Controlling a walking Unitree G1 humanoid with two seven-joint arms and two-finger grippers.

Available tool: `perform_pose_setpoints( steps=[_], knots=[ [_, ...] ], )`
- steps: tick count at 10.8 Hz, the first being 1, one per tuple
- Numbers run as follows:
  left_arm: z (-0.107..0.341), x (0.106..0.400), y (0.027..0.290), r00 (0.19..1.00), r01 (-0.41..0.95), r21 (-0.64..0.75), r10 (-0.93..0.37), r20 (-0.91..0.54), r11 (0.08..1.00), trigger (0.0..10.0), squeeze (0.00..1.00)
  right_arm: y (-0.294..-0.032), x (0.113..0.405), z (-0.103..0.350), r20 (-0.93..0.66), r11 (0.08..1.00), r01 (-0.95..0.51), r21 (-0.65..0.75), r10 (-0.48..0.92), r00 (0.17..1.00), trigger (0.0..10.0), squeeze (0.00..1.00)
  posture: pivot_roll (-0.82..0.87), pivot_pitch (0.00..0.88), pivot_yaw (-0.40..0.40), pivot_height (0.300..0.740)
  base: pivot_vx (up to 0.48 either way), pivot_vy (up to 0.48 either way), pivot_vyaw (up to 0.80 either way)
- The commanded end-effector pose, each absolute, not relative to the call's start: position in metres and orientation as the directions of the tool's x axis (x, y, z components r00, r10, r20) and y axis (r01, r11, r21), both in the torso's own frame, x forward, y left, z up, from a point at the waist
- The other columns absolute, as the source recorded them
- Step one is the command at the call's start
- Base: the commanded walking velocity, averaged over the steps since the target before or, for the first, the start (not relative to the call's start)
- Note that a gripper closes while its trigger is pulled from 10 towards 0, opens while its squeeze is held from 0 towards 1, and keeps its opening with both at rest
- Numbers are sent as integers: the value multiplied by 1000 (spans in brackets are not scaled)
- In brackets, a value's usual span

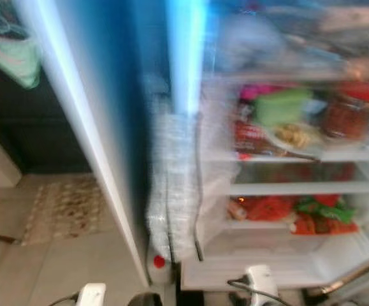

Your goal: Restocking fridge

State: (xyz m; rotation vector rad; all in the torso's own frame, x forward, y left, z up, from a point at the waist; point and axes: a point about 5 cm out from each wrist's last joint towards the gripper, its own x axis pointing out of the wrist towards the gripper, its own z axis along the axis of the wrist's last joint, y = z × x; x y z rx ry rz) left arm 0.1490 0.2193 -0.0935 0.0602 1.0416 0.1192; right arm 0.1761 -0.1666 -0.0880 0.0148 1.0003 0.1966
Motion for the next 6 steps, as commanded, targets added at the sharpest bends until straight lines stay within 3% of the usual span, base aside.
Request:
perform_pose_setpoints(
  steps=[1, 6],
  knots=[
    [-94, 151, 214, 497, -62, 94, 112, -861, 994, 10000, 0, -173, 160, -95, -869, 986, -127, 107, 154, 471, 10000, 0, -12, 0, 37, 640, 0, 240, 0],
    [-94, 150, 215, 497, -54, 94, 109, -861, 994, 10000, 0, -172, 160, -95, -868, 988, -102, 115, 150, 473, 10000, 0, -8, 0, 38, 640, 0, 193, 0]
  ],
)
